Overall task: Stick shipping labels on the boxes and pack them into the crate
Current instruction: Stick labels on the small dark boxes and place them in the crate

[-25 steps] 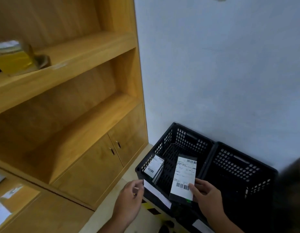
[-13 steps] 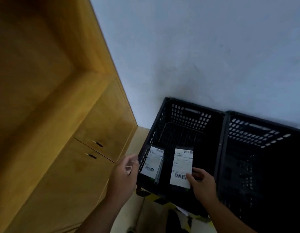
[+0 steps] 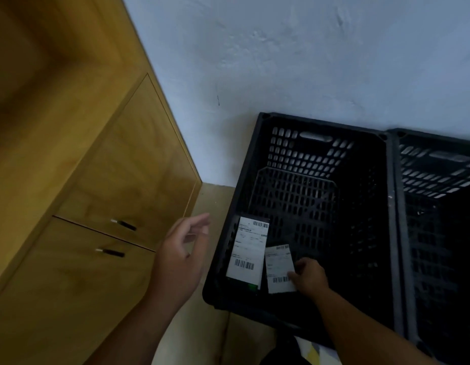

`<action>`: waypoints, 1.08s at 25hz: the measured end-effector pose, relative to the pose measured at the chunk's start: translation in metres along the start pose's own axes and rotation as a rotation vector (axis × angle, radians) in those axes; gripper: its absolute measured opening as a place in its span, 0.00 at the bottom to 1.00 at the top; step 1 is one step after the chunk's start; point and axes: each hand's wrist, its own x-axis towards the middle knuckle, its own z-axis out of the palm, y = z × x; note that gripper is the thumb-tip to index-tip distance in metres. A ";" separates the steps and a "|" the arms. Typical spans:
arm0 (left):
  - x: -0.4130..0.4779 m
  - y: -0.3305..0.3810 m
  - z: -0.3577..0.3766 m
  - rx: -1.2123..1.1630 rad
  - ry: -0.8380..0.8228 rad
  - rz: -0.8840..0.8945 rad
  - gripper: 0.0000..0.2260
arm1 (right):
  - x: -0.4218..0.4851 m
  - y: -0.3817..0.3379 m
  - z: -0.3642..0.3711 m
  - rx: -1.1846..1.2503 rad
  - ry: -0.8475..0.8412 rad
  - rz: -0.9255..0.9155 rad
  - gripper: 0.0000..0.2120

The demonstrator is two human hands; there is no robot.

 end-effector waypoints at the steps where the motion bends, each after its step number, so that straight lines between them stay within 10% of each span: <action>1: 0.004 -0.006 -0.002 0.000 0.006 0.015 0.10 | 0.008 0.001 0.004 -0.003 0.003 0.015 0.16; 16: 0.000 -0.031 0.005 -0.011 0.013 -0.033 0.12 | 0.031 0.027 0.001 0.280 0.001 0.086 0.23; 27: 0.004 -0.030 0.026 -0.010 -0.009 -0.072 0.11 | 0.041 -0.001 0.038 -0.241 -0.293 0.016 0.31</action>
